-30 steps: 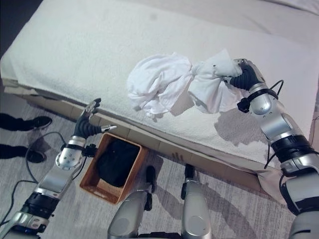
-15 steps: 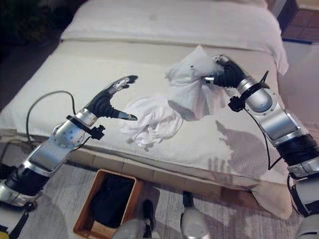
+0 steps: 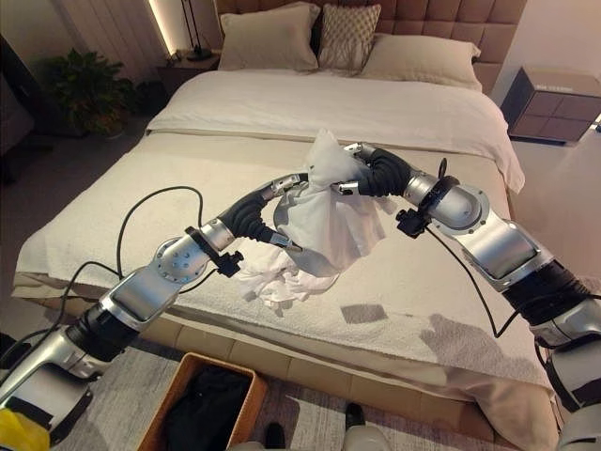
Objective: Pick up clothes into the bucket
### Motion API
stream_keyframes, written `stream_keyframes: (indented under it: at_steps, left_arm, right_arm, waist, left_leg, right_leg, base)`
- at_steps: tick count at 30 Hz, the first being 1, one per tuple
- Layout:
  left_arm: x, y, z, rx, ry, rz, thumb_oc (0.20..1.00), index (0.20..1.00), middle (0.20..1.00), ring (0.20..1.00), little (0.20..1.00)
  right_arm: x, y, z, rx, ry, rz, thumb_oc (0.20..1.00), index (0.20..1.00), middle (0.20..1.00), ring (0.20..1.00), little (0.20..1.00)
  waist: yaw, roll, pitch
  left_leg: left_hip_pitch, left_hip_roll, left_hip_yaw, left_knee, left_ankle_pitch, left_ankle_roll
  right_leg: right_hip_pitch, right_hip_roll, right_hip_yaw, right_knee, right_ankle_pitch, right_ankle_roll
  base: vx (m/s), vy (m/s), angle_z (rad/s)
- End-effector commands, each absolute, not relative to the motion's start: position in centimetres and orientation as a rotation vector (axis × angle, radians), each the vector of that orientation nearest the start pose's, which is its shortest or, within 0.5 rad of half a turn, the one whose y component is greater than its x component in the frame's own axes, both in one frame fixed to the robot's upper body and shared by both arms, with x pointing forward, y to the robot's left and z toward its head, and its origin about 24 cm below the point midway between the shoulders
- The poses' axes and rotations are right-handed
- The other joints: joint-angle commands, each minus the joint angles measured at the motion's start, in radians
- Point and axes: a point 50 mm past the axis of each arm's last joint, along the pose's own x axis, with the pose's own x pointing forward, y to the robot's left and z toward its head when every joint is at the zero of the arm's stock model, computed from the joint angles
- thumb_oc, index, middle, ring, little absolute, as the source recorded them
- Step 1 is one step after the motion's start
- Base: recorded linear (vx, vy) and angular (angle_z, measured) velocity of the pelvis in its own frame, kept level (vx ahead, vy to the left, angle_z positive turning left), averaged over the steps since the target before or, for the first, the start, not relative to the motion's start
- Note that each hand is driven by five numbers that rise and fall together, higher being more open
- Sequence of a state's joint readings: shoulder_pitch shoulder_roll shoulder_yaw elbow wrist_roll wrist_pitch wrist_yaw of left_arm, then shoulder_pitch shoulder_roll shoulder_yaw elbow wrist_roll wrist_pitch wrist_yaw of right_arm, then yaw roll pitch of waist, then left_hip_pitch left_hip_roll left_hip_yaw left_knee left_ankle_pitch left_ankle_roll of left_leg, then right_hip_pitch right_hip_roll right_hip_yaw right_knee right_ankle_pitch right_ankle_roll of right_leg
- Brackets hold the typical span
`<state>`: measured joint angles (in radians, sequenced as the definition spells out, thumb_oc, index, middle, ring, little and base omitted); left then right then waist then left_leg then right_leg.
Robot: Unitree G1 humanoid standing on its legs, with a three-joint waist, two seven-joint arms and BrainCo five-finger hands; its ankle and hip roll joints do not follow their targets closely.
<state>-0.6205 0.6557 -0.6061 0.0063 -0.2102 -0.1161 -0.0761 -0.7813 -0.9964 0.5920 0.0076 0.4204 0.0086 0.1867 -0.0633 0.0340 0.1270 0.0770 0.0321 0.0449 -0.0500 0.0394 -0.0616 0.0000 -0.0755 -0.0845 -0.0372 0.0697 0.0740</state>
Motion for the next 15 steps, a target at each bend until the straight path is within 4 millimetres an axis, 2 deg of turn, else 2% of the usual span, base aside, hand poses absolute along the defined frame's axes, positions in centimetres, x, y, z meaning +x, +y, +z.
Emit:
stream_keyframes:
  at_steps: [1, 4, 10, 13, 15]
  left_arm:
    - [31.1, 9.0, 16.3, 0.578, -0.458, -0.673, 1.0, 1.0, 1.0, 1.0, 1.0]
    - [31.1, 8.3, 16.1, 0.599, -0.474, -0.664, 1.0, 1.0, 1.0, 1.0, 1.0]
    - [31.0, 7.8, 16.3, 0.71, -0.547, -0.617, 1.0, 1.0, 1.0, 1.0, 1.0]
    - [30.9, 7.7, 16.7, 0.796, -0.609, -0.573, 1.0, 1.0, 1.0, 1.0, 1.0]
    - [30.8, 7.8, 16.6, 0.811, -0.616, -0.564, 1.0, 1.0, 1.0, 1.0, 1.0]
  right_arm:
    - [30.8, -13.1, 24.1, -0.595, -0.471, 0.746, 0.2, 0.2, 0.2, 0.2, 0.2]
    - [30.7, -12.6, 23.1, -0.48, -0.417, 0.804, 0.2, 0.2, 0.2, 0.2, 0.2]
    - [30.2, -12.0, 22.4, -0.322, -0.372, 0.875, 0.2, 0.2, 0.2, 0.2, 0.2]
    - [30.0, -11.5, 21.6, -0.138, -0.324, 0.91, 0.2, 0.2, 0.2, 0.2, 0.2]
    - [29.8, -11.3, 21.5, -0.076, -0.318, 0.92, 0.2, 0.2, 0.2, 0.2, 0.2]
  waist:
    - [0.001, -0.081, -0.042]
    - [0.002, -0.086, -0.048]
    - [0.006, -0.093, -0.053]
    - [0.007, -0.098, -0.059]
    - [0.007, -0.1, -0.061]
  left_leg:
    - [-0.025, -0.027, -0.018, 0.079, -0.099, 0.0]
    - [-0.017, -0.027, -0.022, 0.077, -0.101, -0.001]
    - [-0.007, -0.021, -0.026, 0.078, -0.104, -0.003]
    - [-0.01, -0.021, -0.028, 0.074, -0.095, -0.002]
    - [-0.01, -0.02, -0.029, 0.072, -0.094, -0.002]
  right_leg:
    - [0.065, -0.07, -0.032, 0.018, -0.068, 0.081]
    - [0.076, -0.069, -0.038, 0.017, -0.073, 0.079]
    - [0.088, -0.065, -0.049, 0.016, -0.08, 0.077]
    - [0.084, -0.065, -0.052, 0.017, -0.075, 0.076]
    - [0.085, -0.065, -0.052, 0.018, -0.076, 0.076]
  base:
    - [0.01, -0.012, 0.06]
    - [0.02, -0.016, 0.08]
    - [0.01, -0.006, 0.03]
    - [0.01, -0.003, 0.01]
    - [0.0, -0.011, 0.03]
